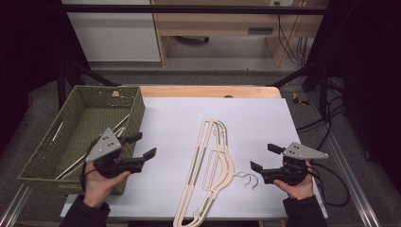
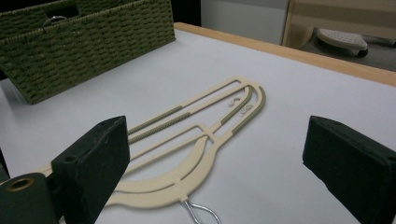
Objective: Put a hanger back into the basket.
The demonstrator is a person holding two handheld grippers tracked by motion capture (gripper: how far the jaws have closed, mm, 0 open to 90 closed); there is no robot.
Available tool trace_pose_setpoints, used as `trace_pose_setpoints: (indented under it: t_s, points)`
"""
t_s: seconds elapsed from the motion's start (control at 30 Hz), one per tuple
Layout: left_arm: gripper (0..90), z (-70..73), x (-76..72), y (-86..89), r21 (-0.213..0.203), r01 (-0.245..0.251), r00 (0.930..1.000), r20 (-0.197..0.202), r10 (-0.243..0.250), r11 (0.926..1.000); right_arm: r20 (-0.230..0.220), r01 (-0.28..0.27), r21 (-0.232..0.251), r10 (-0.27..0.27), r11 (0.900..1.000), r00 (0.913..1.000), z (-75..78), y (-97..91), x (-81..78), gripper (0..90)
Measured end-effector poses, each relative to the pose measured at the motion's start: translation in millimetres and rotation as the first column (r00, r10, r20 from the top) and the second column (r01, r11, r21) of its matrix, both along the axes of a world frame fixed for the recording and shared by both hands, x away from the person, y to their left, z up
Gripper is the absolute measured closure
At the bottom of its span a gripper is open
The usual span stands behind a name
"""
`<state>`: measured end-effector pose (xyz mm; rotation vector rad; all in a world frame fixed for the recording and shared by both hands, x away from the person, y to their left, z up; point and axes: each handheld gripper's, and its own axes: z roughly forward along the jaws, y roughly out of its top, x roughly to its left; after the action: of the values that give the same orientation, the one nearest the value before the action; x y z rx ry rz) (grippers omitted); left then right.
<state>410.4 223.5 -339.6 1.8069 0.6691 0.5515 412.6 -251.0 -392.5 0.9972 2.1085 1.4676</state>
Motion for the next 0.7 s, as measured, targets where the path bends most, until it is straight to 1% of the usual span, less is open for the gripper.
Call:
trace_pose_setpoints:
  t_s: [0.03, 0.07, 0.1, 0.13, 0.17, 0.2, 0.27, 0.3, 0.37, 0.47, 0.53, 0.57, 0.63, 0.7]
  points:
    - [29.6, -2.8, -1.3, -6.7, 0.007, 0.012, 0.9999, -0.002, -0.012, 0.9999, 0.0, 0.0, 0.0, 0.0, 1.0, 1.0, 0.0, 0.0, 0.0, 8.2]
    - [29.1, -5.4, -2.1, -12.6, 0.012, 0.024, 0.9996, -0.015, -0.024, 0.9996, -0.007, -0.001, 0.0, 0.001, 1.0, 1.0, -1.1, 0.5, -0.1, 8.2]
    - [27.3, -9.2, -3.0, -19.0, 0.01, 0.035, 0.999, -0.026, -0.035, 0.9993, -0.004, -0.001, -0.009, 0.001, 1.0, 1.0, -2.5, 0.0, 0.2, 8.2]
    - [23.7, -11.7, -3.2, -22.6, 0.005, 0.044, 0.9985, -0.033, -0.044, 0.999, -0.01, -0.003, -0.007, 0.003, 1.0, 0.9999, -3.9, 0.0, 0.3, 8.3]
    - [21.8, -15.3, -3.3, -26.9, 0.002, 0.052, 0.9979, -0.039, -0.052, 0.9986, -0.014, -0.004, -0.007, 0.004, 1.0, 0.9999, -4.6, 0.1, 0.2, 8.4]
    - [20.3, -18.8, -3.4, -30.3, 0.008, 0.057, 0.9975, -0.043, -0.056, 0.9984, -0.014, -0.006, -0.008, 0.006, 1.0, 0.9999, -5.6, 0.2, 0.3, 8.6]
    - [17.0, -26.6, -2.5, -35.5, 0.003, 0.075, 0.9953, -0.063, -0.074, 0.9972, -0.02, -0.011, -0.016, 0.011, 0.9998, 0.9997, -7.6, 0.4, 0.6, 9.5]
    - [15.4, -30.2, -2.2, -37.0, 0.005, 0.079, 0.9942, -0.074, -0.079, 0.9968, -0.021, -0.014, -0.019, 0.014, 0.9997, 0.9997, -8.8, 0.8, 0.9, 10.2]
    - [14.9, -38.9, -1.1, -39.1, 0.002, 0.081, 0.9935, -0.08, -0.08, 0.9968, -0.027, -0.024, -0.029, 0.023, 0.9993, 0.9994, -10.7, 1.3, 1.7, 11.9]
    - [13.2, -51.6, 0.9, -40.9, 0.025, 0.08, 0.9913, -0.107, -0.077, 0.9965, -0.052, -0.052, -0.036, 0.05, 0.998, 0.9974, -15.4, 4.0, 3.9, 15.8]
    - [12.6, -58.6, 2.1, -40.2, 0.033, 0.073, 0.9901, -0.123, -0.068, 0.9968, -0.059, -0.062, -0.054, 0.059, 0.9966, 0.9965, -18.9, 6.4, 5.4, 18.0]
    - [12.6, -61.4, 2.7, -39.6, 0.032, 0.076, 0.9888, -0.131, -0.071, 0.9966, -0.064, -0.068, -0.058, 0.064, 0.996, 0.9958, -20.7, 7.3, 6.3, 19.1]
    - [12.2, -64.8, 3.3, -38.6, 0.045, 0.073, 0.9888, -0.134, -0.066, 0.9963, -0.082, -0.084, -0.061, 0.079, 0.9946, 0.9936, -23.8, 8.8, 7.7, 21.1]
    - [11.5, -67.0, 4.3, -38.2, 0.038, 0.081, 0.9865, -0.146, -0.074, 0.996, -0.091, -0.1, -0.059, 0.095, 0.9932, 0.9914, -28.8, 10.9, 9.3, 23.4]
